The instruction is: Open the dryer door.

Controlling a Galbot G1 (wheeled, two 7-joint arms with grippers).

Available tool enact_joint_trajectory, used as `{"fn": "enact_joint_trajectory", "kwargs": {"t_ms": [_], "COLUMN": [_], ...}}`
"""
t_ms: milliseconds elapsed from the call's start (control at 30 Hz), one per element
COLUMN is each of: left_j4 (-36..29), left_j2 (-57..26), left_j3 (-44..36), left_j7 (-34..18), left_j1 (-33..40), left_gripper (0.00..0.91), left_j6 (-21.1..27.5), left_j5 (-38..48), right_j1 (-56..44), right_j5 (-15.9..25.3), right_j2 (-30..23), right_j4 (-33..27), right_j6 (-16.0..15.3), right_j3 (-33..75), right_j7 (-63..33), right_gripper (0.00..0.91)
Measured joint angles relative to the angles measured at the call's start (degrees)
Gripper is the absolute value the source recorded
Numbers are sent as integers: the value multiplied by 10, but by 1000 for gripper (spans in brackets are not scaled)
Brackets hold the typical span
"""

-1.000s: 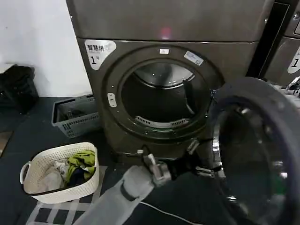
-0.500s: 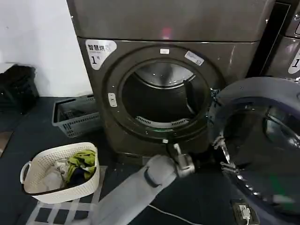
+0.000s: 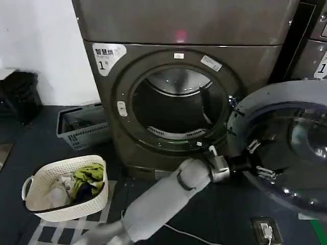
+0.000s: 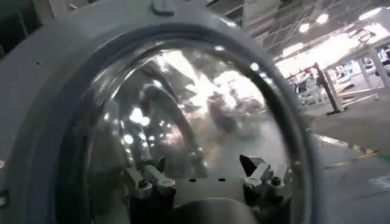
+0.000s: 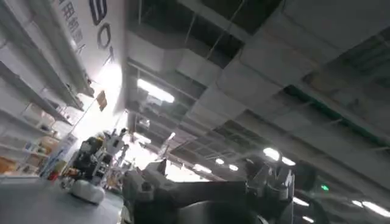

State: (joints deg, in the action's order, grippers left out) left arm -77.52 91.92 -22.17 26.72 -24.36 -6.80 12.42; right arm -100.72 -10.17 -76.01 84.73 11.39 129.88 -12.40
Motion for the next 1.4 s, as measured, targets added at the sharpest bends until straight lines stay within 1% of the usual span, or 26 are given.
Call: {"fn": "enact_joint_trajectory", "kwargs": {"t_ms": [233,433,567,667,767,933,1067,1400], "left_j4": [16,4,-17,-48,-88,-169,-223,-349], "left_j2": [3,3,3,-5,-41,-105,-158,-303], "left_j3": [-3,-3,-5,-2,8,26,46,142], "left_j7": [0,1,0,1,2,4,5,7], "left_j1": [9,-2,-17,-38,-59,-99,-129,-227], "left_gripper": [907,907,907,907,907,907,907,907], "left_j6": [0,2,9,14,19,22,22,15], "left_j5": [0,0,4,4,8,12,12,13], "right_j1": [-7,-9,-9,-9,-10,-6,-1,16], "right_j5": [0,-1,-5,-24,-36,-37,-37,-41], "right_j2": [0,7,14,22,28,34,38,39], "right_j4": [-9,-17,-22,-27,-31,-33,-30,-16], "right_j6": [9,9,-4,-11,-18,-29,-31,-33], "right_j3": [4,5,2,-1,-6,-14,-20,-42], "right_j7": [0,1,1,4,12,16,18,23], "right_gripper": [907,907,907,907,907,907,907,907]}}
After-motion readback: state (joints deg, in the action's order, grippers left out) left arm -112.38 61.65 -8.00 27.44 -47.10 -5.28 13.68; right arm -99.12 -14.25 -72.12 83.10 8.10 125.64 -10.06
